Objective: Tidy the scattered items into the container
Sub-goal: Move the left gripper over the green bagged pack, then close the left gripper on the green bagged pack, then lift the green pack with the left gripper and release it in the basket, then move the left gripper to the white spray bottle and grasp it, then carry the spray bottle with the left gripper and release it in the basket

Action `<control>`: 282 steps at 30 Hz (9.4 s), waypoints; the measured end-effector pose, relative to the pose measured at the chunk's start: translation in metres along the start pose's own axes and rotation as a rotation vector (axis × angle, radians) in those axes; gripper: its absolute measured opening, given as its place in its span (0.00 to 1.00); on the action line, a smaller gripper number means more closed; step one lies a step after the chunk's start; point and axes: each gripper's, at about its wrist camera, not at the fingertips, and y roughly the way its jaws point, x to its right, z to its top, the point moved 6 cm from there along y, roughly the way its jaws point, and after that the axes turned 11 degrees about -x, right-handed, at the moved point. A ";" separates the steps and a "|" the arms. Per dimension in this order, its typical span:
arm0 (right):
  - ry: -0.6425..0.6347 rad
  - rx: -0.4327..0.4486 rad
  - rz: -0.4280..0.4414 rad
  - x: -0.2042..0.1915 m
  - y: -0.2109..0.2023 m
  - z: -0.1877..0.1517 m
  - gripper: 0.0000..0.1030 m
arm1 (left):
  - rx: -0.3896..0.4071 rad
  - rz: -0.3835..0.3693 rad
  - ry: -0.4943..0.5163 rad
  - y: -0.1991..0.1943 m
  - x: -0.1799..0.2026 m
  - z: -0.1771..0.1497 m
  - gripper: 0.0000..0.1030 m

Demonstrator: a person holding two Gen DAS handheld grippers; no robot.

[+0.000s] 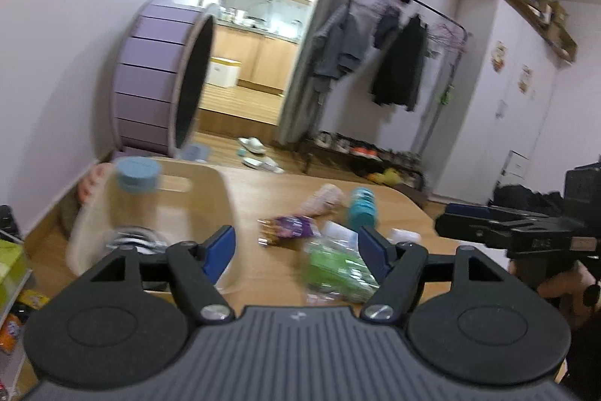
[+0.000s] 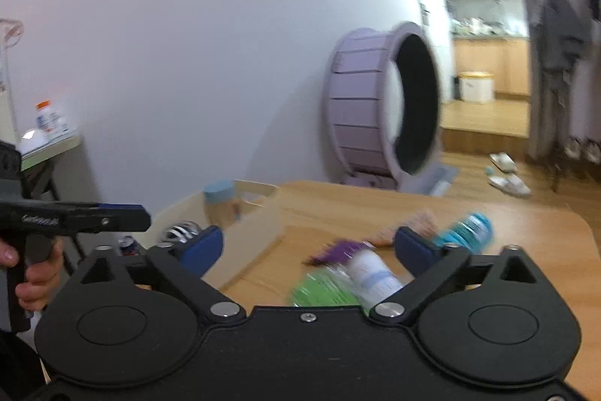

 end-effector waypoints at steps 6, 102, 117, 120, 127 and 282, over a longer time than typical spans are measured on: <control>0.013 -0.013 -0.029 0.016 -0.008 -0.016 1.00 | -0.045 -0.022 0.054 0.030 0.033 -0.012 0.75; -0.066 -0.125 0.217 0.018 -0.032 -0.029 1.00 | -0.335 -0.097 0.381 0.103 0.070 -0.058 0.15; 0.038 -0.013 0.245 0.025 -0.032 -0.011 1.00 | -0.079 0.012 0.226 0.008 0.036 0.005 0.09; 0.054 0.004 0.235 0.022 -0.026 -0.008 1.00 | -0.041 0.094 0.163 -0.002 0.008 0.027 0.09; 0.017 -0.031 0.264 0.003 -0.006 -0.010 1.00 | -0.055 0.255 0.021 0.022 -0.050 0.056 0.09; -0.046 -0.058 0.255 0.000 -0.027 -0.011 1.00 | 0.110 0.371 0.201 -0.003 -0.040 0.088 0.20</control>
